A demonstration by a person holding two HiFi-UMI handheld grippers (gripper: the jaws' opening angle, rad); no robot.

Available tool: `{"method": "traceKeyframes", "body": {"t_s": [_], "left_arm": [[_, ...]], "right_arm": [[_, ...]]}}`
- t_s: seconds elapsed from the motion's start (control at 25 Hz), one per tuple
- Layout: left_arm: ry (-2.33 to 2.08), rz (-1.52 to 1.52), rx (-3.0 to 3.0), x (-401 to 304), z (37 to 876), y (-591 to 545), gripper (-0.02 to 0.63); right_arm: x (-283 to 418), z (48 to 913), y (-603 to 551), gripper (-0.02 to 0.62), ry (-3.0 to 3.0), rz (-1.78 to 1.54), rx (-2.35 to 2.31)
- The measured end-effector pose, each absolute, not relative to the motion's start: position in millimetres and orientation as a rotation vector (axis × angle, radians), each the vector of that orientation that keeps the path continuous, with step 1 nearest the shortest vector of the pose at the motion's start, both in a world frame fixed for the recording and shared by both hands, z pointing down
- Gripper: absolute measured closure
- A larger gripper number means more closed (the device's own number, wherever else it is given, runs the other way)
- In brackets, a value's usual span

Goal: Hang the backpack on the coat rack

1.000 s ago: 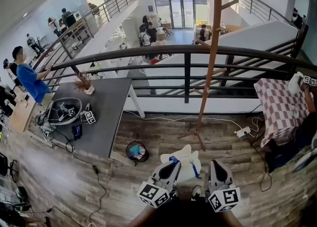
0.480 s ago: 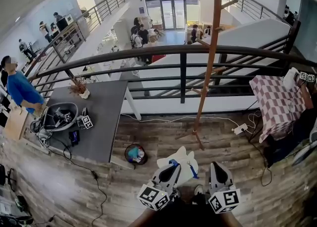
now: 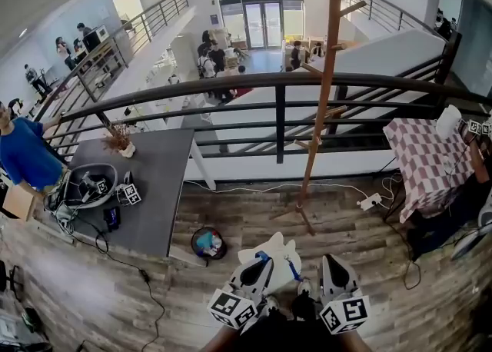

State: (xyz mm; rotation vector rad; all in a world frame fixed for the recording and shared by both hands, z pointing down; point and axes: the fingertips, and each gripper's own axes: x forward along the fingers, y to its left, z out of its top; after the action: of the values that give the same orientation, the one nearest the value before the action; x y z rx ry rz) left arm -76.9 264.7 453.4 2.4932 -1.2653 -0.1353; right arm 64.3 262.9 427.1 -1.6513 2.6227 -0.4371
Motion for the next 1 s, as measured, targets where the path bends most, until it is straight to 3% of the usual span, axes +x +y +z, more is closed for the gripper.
{"method": "traceKeyframes", "body": {"t_s": [1.0], "left_arm": [[-1.377, -0.143, 2.447, -50.9, 443.7, 195.9, 0.592]], "right_arm": [[87.6, 420.5, 178.3, 0.581, 2.69, -0.462, -1.454]]}}
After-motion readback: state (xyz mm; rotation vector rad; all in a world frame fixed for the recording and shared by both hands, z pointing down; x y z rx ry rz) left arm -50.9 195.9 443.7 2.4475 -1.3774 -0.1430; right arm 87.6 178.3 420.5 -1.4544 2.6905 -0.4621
